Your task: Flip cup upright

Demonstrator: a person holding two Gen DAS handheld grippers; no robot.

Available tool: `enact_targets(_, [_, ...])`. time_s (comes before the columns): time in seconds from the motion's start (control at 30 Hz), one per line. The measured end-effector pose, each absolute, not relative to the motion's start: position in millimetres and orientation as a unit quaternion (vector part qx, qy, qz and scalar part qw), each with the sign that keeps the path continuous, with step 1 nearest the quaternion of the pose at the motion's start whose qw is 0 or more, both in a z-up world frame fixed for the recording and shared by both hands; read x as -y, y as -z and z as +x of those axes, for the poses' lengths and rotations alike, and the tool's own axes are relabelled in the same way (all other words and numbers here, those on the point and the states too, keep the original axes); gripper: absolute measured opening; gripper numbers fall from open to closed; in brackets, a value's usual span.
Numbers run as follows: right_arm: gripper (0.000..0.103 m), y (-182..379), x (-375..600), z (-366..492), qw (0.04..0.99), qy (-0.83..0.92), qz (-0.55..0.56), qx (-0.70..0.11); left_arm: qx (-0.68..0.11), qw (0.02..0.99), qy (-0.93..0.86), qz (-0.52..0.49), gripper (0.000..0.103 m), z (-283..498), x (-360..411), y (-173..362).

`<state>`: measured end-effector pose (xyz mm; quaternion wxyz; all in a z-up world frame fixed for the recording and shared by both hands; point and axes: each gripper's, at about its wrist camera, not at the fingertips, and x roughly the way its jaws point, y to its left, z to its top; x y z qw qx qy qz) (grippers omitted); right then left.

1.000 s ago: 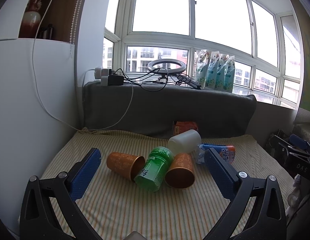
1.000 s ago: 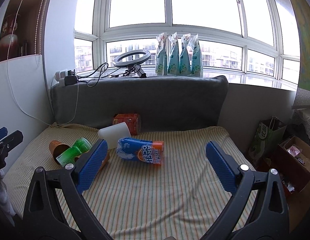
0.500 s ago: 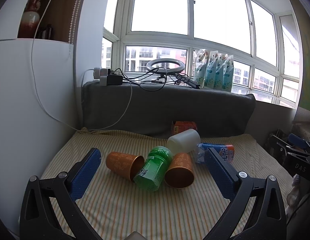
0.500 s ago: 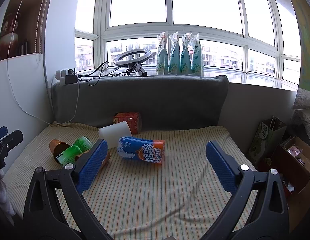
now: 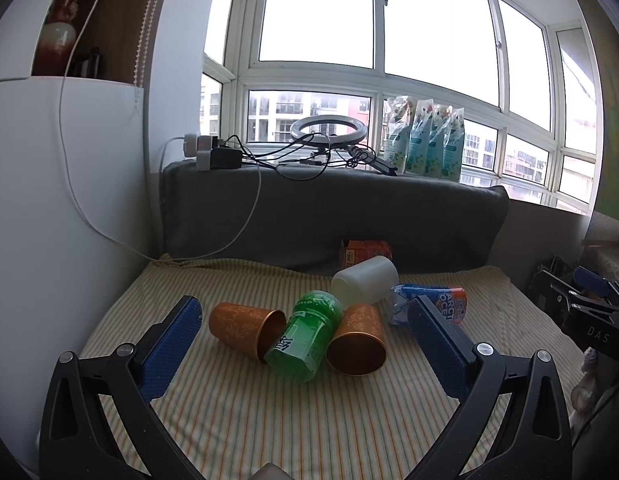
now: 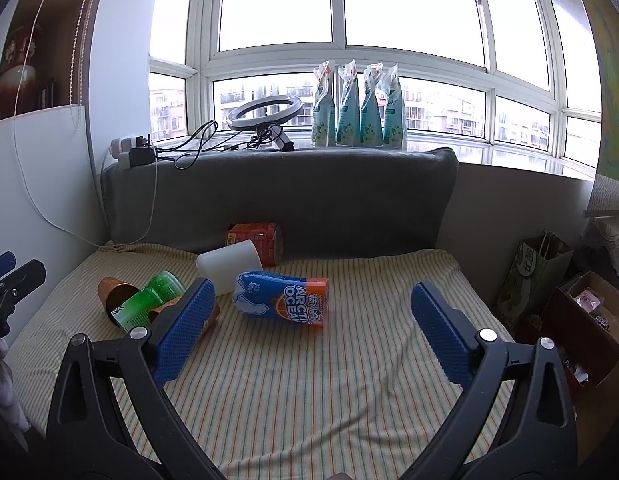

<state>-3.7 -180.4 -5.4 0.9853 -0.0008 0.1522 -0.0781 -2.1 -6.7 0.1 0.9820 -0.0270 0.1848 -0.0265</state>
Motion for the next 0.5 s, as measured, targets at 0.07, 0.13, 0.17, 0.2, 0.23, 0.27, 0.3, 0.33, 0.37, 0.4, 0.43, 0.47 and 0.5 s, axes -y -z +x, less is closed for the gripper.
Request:
enact_targets(0.07, [0.1, 5.4, 180.3, -3.6, 0.985, 0.078, -0.001, -0.152, -0.185, 0.982, 0.027, -0.027, 0.103, -2.4, 6.8, 0.0])
enact_targets(0.13, [0.1, 5.5, 180.1, -3.4, 0.985, 0.079, -0.001, -0.152, -0.185, 0.982, 0.027, -0.026, 0.103, -2.1, 7.0, 0.1])
enact_targets(0.17, [0.1, 5.6, 180.2, -3.4, 0.985, 0.079, -0.001, -0.152, -0.185, 0.982, 0.027, -0.026, 0.103, -2.1, 6.9, 0.2])
enact_targets(0.2, [0.1, 5.7, 180.1, -3.4, 0.985, 0.079, -0.001, -0.152, -0.186, 0.982, 0.028, -0.026, 0.103, -2.0, 6.8, 0.3])
enact_targets(0.23, [0.1, 5.8, 180.1, -3.3, 0.985, 0.078, -0.001, -0.153, -0.186, 0.982, 0.028, -0.026, 0.103, -1.6, 6.9, 0.5])
enact_targets(0.27, [0.1, 6.0, 180.2, -3.3, 0.985, 0.079, -0.001, -0.153, -0.187, 0.982, 0.029, -0.025, 0.103, -1.0, 6.8, 0.8])
enact_targets(0.3, [0.1, 6.7, 180.2, -2.9, 0.985, 0.078, -0.001, -0.154, -0.187, 0.982, 0.029, -0.024, 0.103, -0.1, 6.8, 1.1])
enact_targets(0.33, [0.1, 6.8, 180.6, -3.0, 0.985, 0.078, -0.001, -0.154, -0.188, 0.981, 0.029, -0.024, 0.103, 0.9, 7.3, 1.4])
enact_targets(0.37, [0.1, 7.3, 180.6, -2.5, 0.985, 0.078, 0.0, -0.155, -0.189, 0.981, 0.03, -0.024, 0.103, 1.8, 7.4, 1.9])
enact_targets(0.4, [0.1, 8.5, 180.5, -1.2, 0.985, 0.078, 0.0, -0.155, -0.19, 0.981, 0.031, -0.023, 0.103, 2.7, 7.5, 2.3])
enact_targets(0.43, [0.1, 8.5, 180.5, -1.2, 0.985, 0.077, -0.001, -0.156, -0.192, 0.981, 0.032, -0.023, 0.103, 3.9, 7.1, 2.5])
enact_targets(0.47, [0.1, 9.4, 180.7, 0.2, 0.985, 0.075, -0.001, -0.157, -0.193, 0.98, 0.033, -0.022, 0.103, 5.0, 7.2, 3.1])
enact_targets(0.5, [0.1, 10.6, 181.0, 2.6, 0.984, 0.074, -0.002, -0.16, -0.194, 0.98, 0.034, -0.021, 0.103, 5.9, 7.5, 3.7])
